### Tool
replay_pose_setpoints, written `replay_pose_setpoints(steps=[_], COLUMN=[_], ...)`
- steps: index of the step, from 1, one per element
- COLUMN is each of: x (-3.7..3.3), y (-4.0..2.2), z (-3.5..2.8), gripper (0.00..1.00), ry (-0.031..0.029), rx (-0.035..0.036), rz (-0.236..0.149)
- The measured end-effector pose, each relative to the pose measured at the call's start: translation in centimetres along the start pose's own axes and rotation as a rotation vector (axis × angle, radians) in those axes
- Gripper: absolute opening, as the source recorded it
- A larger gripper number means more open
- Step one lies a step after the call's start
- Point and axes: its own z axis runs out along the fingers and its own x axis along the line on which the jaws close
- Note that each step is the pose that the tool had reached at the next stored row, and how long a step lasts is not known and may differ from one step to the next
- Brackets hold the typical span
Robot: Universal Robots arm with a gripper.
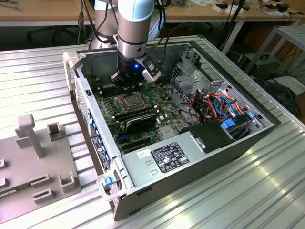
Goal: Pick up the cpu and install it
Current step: 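Install the first cpu locking lever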
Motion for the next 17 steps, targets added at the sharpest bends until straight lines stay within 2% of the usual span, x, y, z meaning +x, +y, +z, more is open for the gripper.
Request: replay_pose_setpoints(steps=[10, 15, 16, 17], x=[-0.12, -0.17, -0.17, -0.17], y=[0.11, 0.15, 0.15, 0.15], z=[-1.34, -1.8, -1.81, -1.83], gripper=[0.11, 0.11, 0.11, 0.11], ry=[0.0002, 0.0, 0.0126, 0.0131], rx=[0.001, 0.0012, 0.0014, 0.003], rz=[0.0, 0.0, 0.001, 0.001])
